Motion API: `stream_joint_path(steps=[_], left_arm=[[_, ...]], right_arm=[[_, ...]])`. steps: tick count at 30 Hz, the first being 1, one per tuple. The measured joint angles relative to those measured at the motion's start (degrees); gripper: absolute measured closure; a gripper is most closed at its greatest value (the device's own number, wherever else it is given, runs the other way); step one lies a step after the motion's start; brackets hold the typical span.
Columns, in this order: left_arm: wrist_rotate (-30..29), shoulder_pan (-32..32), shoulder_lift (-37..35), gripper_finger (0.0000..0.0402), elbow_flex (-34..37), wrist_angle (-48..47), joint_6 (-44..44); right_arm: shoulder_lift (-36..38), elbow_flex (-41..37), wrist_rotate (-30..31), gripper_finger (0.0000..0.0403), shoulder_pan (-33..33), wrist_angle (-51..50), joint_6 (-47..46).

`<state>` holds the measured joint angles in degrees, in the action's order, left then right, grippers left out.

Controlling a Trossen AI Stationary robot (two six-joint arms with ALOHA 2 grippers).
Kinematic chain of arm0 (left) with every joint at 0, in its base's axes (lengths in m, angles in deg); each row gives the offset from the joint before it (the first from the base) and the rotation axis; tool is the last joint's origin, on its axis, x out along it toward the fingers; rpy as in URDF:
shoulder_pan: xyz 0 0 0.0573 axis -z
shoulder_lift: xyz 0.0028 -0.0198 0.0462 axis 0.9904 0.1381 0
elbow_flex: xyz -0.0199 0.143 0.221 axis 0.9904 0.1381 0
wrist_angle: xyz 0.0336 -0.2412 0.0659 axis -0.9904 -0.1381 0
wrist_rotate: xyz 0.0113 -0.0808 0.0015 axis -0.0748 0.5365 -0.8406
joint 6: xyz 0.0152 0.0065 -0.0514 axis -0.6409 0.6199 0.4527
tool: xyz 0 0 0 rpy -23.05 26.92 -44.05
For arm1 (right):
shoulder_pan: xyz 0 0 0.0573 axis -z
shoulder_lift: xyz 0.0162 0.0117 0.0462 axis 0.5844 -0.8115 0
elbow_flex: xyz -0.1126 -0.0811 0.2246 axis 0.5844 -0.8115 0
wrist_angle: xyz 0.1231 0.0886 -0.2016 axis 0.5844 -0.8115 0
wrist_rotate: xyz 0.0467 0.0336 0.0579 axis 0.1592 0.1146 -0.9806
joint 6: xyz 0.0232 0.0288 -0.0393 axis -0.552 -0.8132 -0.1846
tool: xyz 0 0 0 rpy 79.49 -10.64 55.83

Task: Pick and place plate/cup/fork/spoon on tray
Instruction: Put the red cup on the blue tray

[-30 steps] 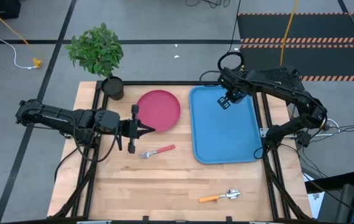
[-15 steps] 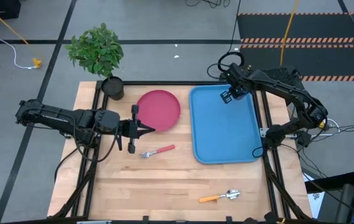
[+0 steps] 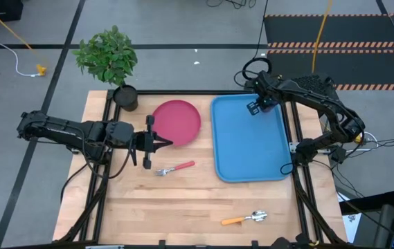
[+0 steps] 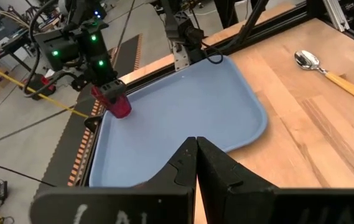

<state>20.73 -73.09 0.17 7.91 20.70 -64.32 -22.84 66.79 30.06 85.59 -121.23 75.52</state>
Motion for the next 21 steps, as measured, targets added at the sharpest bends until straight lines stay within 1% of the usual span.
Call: stream_joint_path(steps=[5, 14, 21], left_arm=[[0.0, 0.0, 0.0, 0.0392, 0.0, 0.0, 0.0], [0.0, 0.0, 0.0, 0.0392, 0.0, 0.0, 0.1], [0.0, 0.0, 0.0, 0.0392, 0.0, 0.0, 0.2]], right_arm=[[0.0, 0.0, 0.0, 0.0392, 0.6, 2.0, 0.8], [0.0, 0.0, 0.1, 0.0344, 2.5, 2.2, 1.7], [0.0, 0.0, 0.1, 0.0324, 2.7, 5.3, 1.7]])
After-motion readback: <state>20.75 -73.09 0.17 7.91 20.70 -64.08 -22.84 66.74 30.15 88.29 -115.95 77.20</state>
